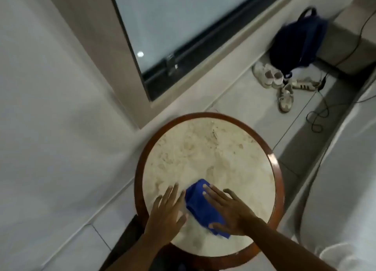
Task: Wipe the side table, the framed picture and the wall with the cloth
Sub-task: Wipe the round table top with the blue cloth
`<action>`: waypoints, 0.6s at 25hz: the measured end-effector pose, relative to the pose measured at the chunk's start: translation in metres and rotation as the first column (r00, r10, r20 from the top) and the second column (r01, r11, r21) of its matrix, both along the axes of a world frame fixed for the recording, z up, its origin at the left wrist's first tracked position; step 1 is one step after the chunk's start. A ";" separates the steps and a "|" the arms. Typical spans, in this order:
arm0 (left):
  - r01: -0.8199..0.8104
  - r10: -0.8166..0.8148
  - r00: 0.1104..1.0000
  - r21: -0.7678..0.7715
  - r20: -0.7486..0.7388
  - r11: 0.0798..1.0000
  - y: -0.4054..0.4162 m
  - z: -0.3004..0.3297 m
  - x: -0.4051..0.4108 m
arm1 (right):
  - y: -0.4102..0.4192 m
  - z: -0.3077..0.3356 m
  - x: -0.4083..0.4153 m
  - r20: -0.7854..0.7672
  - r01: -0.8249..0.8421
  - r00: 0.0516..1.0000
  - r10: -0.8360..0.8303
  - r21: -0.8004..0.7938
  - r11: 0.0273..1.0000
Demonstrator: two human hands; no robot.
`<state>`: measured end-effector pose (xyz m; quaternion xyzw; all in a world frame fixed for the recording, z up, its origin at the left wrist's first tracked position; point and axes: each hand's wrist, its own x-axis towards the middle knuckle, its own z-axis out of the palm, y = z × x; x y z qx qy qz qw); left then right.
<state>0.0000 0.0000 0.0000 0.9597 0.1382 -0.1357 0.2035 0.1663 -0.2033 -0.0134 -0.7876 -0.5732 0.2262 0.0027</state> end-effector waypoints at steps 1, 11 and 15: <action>0.028 -0.027 0.999 0.023 -0.026 0.999 -0.005 -0.032 0.004 | -0.001 -0.030 -0.004 0.005 -0.056 0.998 0.057 -0.034 0.998; -0.016 0.010 0.999 0.136 0.041 0.991 -0.030 -0.115 0.031 | 0.014 -0.120 -0.030 0.124 0.179 0.965 -0.231 0.333 0.926; 0.022 -0.018 0.999 0.101 -0.036 0.995 -0.021 -0.059 0.031 | 0.036 -0.059 -0.020 0.070 0.218 0.964 -0.258 0.353 0.910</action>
